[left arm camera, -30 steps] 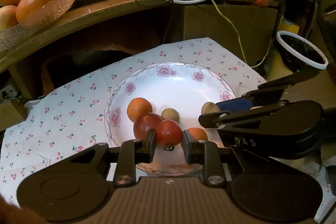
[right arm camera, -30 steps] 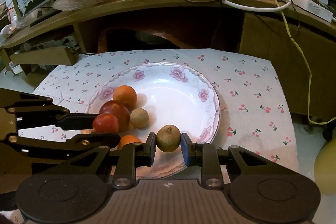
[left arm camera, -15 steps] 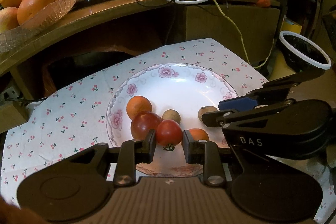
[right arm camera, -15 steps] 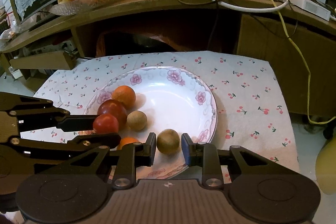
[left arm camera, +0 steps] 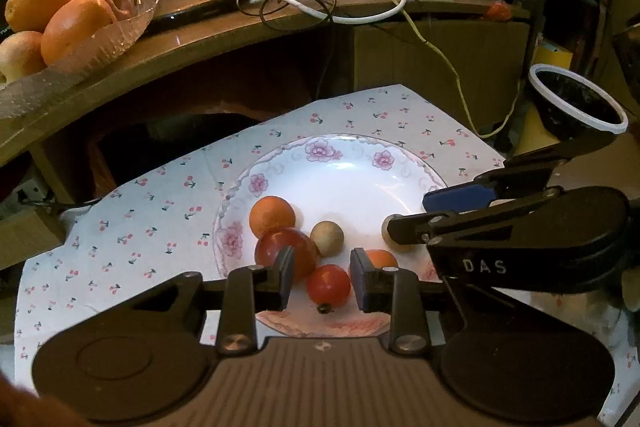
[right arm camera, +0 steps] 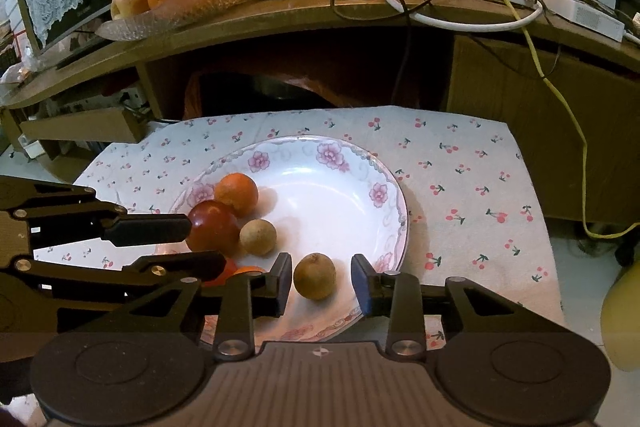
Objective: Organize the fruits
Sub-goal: 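Drop the tomato into the plate with the left tool while the right tool carries the pear, then open the right tool to release the pear-like fruit into the plate, then grasp a red tomato on the cloth with the left tool while the right tool grasps an orange, then carry the tomato with the left tool while the right tool carries the orange toward the plate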
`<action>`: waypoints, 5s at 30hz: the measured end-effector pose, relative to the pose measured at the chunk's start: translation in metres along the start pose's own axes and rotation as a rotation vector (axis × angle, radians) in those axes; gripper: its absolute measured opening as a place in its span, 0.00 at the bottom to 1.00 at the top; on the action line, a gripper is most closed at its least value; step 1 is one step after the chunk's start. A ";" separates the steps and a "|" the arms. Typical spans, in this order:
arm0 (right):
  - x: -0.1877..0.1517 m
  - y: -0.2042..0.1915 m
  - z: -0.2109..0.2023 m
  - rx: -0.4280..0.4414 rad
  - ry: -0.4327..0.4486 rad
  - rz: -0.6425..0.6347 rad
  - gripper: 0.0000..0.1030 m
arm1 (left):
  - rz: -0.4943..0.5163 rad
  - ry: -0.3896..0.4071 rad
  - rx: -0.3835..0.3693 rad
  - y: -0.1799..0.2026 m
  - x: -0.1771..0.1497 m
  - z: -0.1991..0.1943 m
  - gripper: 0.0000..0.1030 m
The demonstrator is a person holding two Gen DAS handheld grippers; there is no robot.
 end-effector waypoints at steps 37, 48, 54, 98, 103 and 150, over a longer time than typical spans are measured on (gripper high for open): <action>-0.017 -0.044 -0.036 0.154 -0.026 -0.089 0.39 | 0.041 -0.164 -0.062 -0.011 -0.073 -0.029 0.40; -0.029 -0.054 -0.039 0.200 -0.076 -0.107 0.39 | 0.012 -0.172 -0.075 -0.012 -0.078 -0.021 0.35; -0.033 -0.058 -0.031 0.219 -0.108 -0.087 0.39 | 0.021 -0.162 -0.060 -0.017 -0.078 -0.032 0.35; -0.087 -0.072 -0.060 0.095 -0.172 -0.175 0.29 | 0.059 -0.190 -0.153 0.000 -0.118 -0.053 0.34; -0.094 -0.070 -0.067 0.080 -0.167 -0.158 0.31 | 0.083 -0.191 -0.143 0.005 -0.119 -0.055 0.36; -0.063 -0.063 -0.064 0.080 -0.073 -0.145 0.28 | 0.050 -0.129 -0.091 0.009 -0.072 -0.043 0.34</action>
Point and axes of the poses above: each gripper's, at about its wrist camera, not at the fingertips, and z roughly the way its jaws point, y to its right, x to its top, the point moved 2 cm from there along z, roughly the way its jaws point, and after that the axes turned 11 degrees about -x, right-handed, at the moved point
